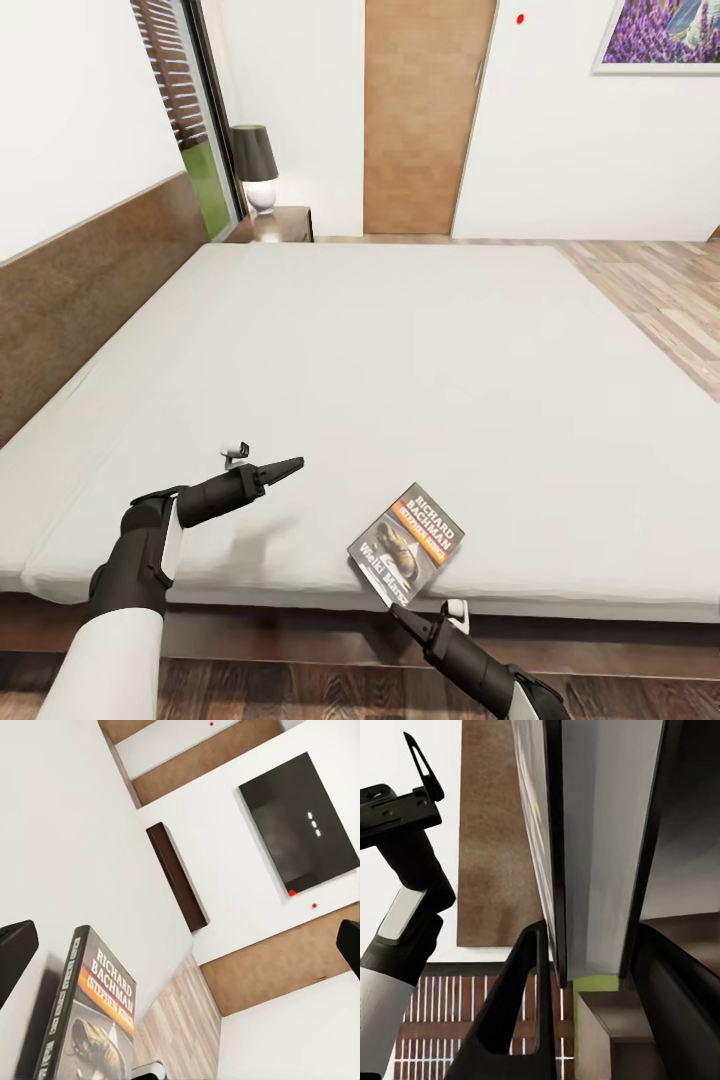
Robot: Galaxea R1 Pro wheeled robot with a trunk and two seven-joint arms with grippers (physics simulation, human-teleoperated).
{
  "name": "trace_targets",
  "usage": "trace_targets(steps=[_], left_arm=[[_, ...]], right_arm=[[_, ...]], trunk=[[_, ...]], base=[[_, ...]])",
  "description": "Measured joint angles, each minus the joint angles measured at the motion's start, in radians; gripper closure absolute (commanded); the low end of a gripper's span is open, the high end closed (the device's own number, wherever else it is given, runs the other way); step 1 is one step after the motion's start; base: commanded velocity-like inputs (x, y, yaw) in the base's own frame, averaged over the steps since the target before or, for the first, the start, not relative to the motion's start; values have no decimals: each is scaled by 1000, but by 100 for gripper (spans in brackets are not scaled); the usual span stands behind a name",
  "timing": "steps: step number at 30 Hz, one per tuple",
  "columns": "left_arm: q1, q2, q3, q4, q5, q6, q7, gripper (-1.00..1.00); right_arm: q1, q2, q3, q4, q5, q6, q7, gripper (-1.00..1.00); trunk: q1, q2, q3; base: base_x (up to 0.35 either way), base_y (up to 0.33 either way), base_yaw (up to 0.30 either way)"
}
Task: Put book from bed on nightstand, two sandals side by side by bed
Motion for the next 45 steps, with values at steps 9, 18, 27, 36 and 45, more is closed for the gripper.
trace_targets(steps=[9,18,27,36,45], left_arm=[[0,0,0,0,0,0,-1,-100],[0,0,0,0,0,0,-1,-100],[0,0,0,0,0,0,0,-100],[0,-1,-1,1,-1,-1,1,-100],[3,-1,1,4,-18,-32,18,-100]], right_arm=[[0,0,0,0,0,-1,1,100],[1,0,1,-9,0,4,1,100],[0,0,-1,-29,-3,-12,5,100],[-1,0,-2,-29,-5,-18,2,100],[-1,0,-2,-29,-3,-18,2,100]], trunk=[[0,0,0],[-19,35,16],[-38,70,31],[-73,133,60],[-84,154,69]], base=[[0,0,0],[0,0,0],[0,0,0],[0,0,0],[0,0,0]])
